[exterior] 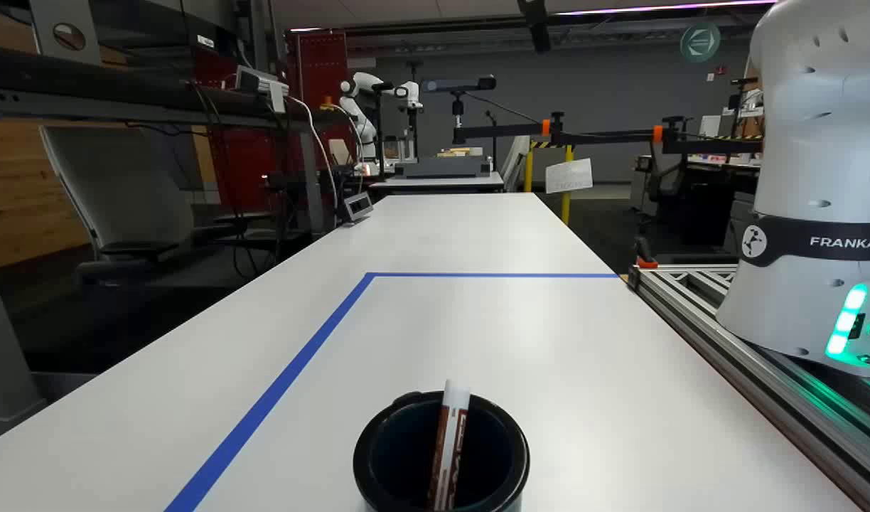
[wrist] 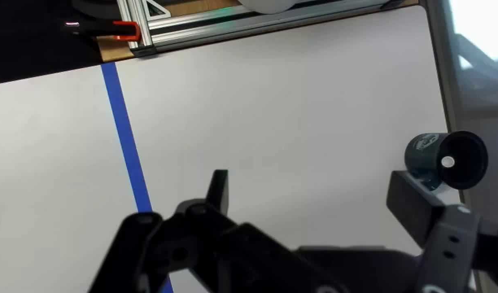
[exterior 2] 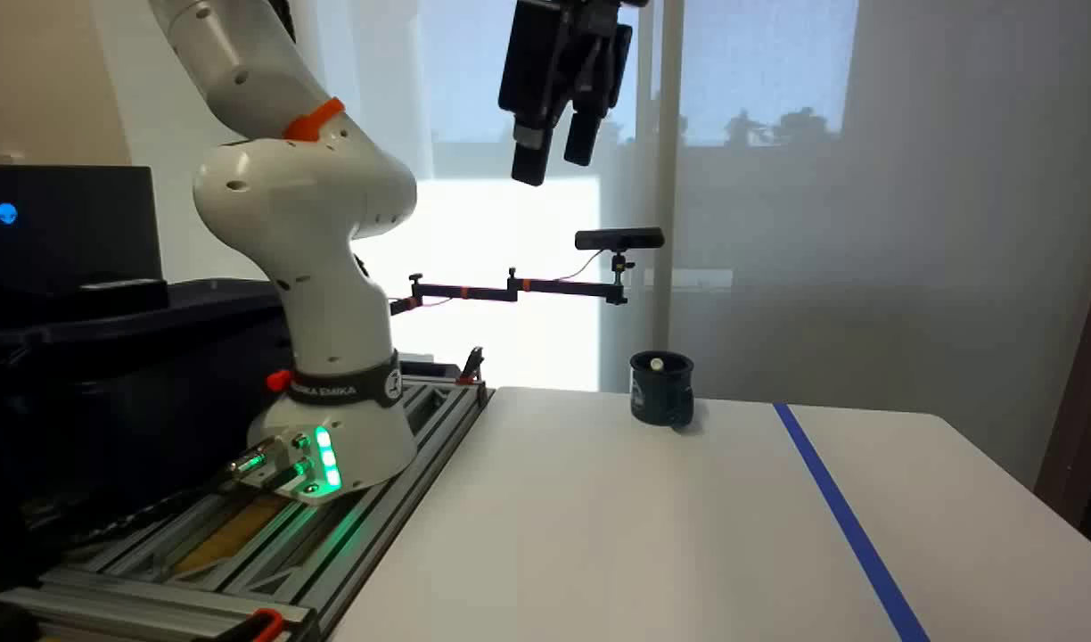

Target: Remove the marker from the cup and put it on the table

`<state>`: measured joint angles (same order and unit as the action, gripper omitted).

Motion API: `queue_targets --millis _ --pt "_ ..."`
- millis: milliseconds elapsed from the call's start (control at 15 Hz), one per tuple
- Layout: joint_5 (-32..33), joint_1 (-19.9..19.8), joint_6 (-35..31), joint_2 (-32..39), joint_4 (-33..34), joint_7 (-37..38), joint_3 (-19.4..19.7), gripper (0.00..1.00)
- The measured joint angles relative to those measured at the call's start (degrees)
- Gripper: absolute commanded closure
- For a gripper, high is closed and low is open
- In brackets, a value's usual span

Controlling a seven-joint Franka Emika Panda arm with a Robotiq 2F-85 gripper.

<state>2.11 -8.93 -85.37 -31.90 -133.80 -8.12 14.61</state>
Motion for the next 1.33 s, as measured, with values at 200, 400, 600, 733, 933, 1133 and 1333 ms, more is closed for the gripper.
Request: queue_targets --millis 200,400,600,733,933,1133,1333 --pt "0.00 0.00 0.00 0.00 0.08 0.00 0.00 0.00" --pt "0.00 0.00 0.00 0.00 0.09 0.00 0.00 0.00" --pt "-0.01 0.00 0.00 0.04 0.09 0.00 -0.01 0.00" --pt "-0.93 -0.03 -0.01 0.54 0.04 0.39 -0.01 0.00" --pt "-5.96 -0.07 -0.02 2.15 -0.70 3.48 -0.04 0.00" --pt "-13.98 -0.24 -0.04 3.14 -2.70 8.55 -0.52 0.00" --pt "-21.54 -1.08 -0.53 3.09 -5.47 13.63 -1.46 0.00"
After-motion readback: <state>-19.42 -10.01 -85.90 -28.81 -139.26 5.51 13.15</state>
